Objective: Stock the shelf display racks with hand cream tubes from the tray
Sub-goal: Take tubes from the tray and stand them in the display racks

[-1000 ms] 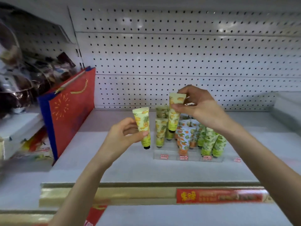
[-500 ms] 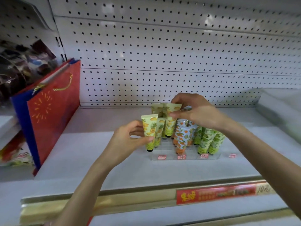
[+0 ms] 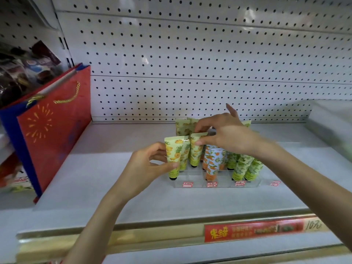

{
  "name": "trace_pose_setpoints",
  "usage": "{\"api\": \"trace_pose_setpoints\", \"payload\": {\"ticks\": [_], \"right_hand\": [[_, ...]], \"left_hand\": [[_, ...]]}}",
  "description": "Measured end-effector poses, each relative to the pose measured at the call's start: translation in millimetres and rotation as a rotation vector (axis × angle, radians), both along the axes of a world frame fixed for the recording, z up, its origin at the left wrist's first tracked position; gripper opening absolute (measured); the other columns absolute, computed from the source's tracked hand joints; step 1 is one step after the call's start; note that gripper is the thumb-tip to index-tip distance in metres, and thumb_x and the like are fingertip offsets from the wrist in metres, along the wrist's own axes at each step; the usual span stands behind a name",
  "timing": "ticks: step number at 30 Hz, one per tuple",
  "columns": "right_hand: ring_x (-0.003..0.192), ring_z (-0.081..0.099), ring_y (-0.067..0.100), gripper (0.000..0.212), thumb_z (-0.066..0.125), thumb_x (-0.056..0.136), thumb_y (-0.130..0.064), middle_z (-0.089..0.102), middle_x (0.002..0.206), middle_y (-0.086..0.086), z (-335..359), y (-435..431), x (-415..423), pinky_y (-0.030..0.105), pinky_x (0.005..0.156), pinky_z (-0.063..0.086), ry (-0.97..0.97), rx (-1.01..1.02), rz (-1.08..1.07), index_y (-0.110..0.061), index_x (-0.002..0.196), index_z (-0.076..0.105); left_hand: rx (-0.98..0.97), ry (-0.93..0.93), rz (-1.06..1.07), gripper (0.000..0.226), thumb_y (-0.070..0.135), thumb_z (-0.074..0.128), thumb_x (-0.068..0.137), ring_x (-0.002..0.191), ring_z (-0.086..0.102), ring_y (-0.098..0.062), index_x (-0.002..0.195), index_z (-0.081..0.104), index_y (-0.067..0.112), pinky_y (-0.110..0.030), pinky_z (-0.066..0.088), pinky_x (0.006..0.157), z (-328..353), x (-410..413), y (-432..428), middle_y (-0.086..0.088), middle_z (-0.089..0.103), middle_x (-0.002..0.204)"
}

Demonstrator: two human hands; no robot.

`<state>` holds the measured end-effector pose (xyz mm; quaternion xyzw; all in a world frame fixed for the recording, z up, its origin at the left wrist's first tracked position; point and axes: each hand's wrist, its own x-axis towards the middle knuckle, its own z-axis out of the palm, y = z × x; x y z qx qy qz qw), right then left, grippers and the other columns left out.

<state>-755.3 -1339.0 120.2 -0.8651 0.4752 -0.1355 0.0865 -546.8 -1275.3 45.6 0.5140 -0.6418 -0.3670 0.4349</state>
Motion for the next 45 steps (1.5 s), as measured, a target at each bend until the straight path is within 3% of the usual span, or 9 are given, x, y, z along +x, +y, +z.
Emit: {"api": "trace_pose_setpoints", "payload": {"ticks": [6, 12, 18, 22, 26, 29, 32, 41, 45], "right_hand": [[0.099, 0.056, 0.003, 0.016, 0.067, 0.081, -0.044, 0.065, 0.091, -0.017, -1.3, -1.1, 1.7, 0.043, 0.112, -0.019, 0.096, -0.069, 0.002, -0.033, 0.092, 0.066], [0.102, 0.057, 0.006, 0.017, 0.066, 0.082, -0.043, 0.065, 0.091, -0.016, -0.3, 1.4, 3.4, 0.038, 0.112, -0.016, 0.106, -0.072, -0.017, -0.032, 0.095, 0.067], [0.092, 0.056, 0.006, 0.019, 0.066, 0.083, -0.041, 0.052, 0.072, -0.023, 0.3, 3.9, 3.5, 0.029, 0.108, -0.010, 0.113, -0.080, -0.034, -0.030, 0.097, 0.067], [0.098, 0.057, 0.004, 0.016, 0.067, 0.082, -0.040, 0.066, 0.091, -0.018, 3.8, 5.7, 0.8, 0.023, 0.105, -0.007, 0.063, -0.092, -0.022, -0.033, 0.096, 0.066], [0.098, 0.055, -0.002, 0.010, 0.068, 0.081, -0.040, 0.061, 0.084, -0.024, 8.9, 6.5, -1.5, 0.022, 0.103, -0.003, 0.028, -0.051, -0.008, -0.039, 0.086, 0.059], [0.090, 0.057, -0.005, 0.003, 0.066, 0.084, -0.037, 0.065, 0.086, -0.020, 14.6, 9.1, -3.2, 0.028, 0.107, 0.016, -0.148, -0.025, 0.000, -0.035, 0.085, 0.063], [0.086, 0.059, -0.002, 0.010, 0.060, 0.090, -0.031, 0.068, 0.091, -0.012, 24.9, 20.2, -0.4, 0.013, 0.083, 0.041, -0.410, 0.074, 0.089, -0.025, 0.092, 0.068], [0.086, 0.062, 0.007, 0.018, 0.072, 0.080, -0.023, 0.068, 0.090, -0.010, 23.4, 41.6, 12.9, 0.017, 0.078, 0.048, -0.413, 0.153, 0.239, -0.015, 0.096, 0.069], [0.080, 0.063, 0.015, 0.012, 0.072, 0.081, -0.019, 0.070, 0.088, 0.001, 21.6, 41.9, 13.7, 0.029, 0.077, 0.050, -0.390, 0.184, 0.237, -0.013, 0.091, 0.069]], "left_hand": [[0.015, 0.026, -0.015, 0.038, 0.039, 0.073, 0.059, 0.085, 0.064, -0.004, 0.095, 0.066, 0.028, -0.026, 0.054, 0.076, 0.6, 1.5, 0.1, 0.013, 0.070, 0.091], [0.013, 0.012, -0.021, 0.041, 0.040, 0.072, 0.060, 0.088, 0.064, -0.005, 0.098, 0.067, 0.026, -0.029, 0.055, 0.078, 2.1, -0.1, -0.7, 0.012, 0.070, 0.093], [0.018, 0.030, -0.030, 0.038, 0.037, 0.073, 0.060, 0.088, 0.064, -0.005, 0.097, 0.067, 0.026, -0.028, 0.055, 0.079, 3.4, -1.7, 2.0, 0.013, 0.070, 0.092], [0.018, 0.039, -0.030, 0.038, 0.037, 0.072, 0.060, 0.087, 0.064, -0.004, 0.096, 0.067, 0.026, -0.024, 0.054, 0.078, 4.7, -1.8, 4.5, 0.014, 0.070, 0.093], [0.005, 0.059, -0.027, 0.035, 0.032, 0.074, 0.062, 0.087, 0.064, -0.004, 0.095, 0.067, 0.026, -0.020, 0.053, 0.075, 6.5, -3.3, 6.5, 0.012, 0.071, 0.093], [-0.006, 0.071, -0.034, 0.028, 0.023, 0.075, 0.067, 0.086, 0.065, -0.006, 0.094, 0.068, 0.023, -0.020, 0.053, 0.074, 9.0, -5.5, 9.0, 0.011, 0.071, 0.092], [-0.026, 0.085, -0.056, 0.027, 0.024, 0.074, 0.067, 0.086, 0.064, -0.009, 0.094, 0.069, 0.022, -0.023, 0.054, 0.076, 13.2, -9.4, 12.3, 0.010, 0.071, 0.092], [-0.061, 0.115, -0.077, 0.022, 0.014, 0.071, 0.075, 0.088, 0.064, -0.017, 0.097, 0.070, 0.019, -0.026, 0.055, 0.077, 17.7, -19.2, 17.9, 0.004, 0.071, 0.093], [-0.084, 0.097, -0.034, 0.022, 0.015, 0.072, 0.076, 0.085, 0.064, -0.012, 0.096, 0.069, 0.024, -0.023, 0.054, 0.075, 17.6, -19.1, 20.1, 0.007, 0.071, 0.092]]}}
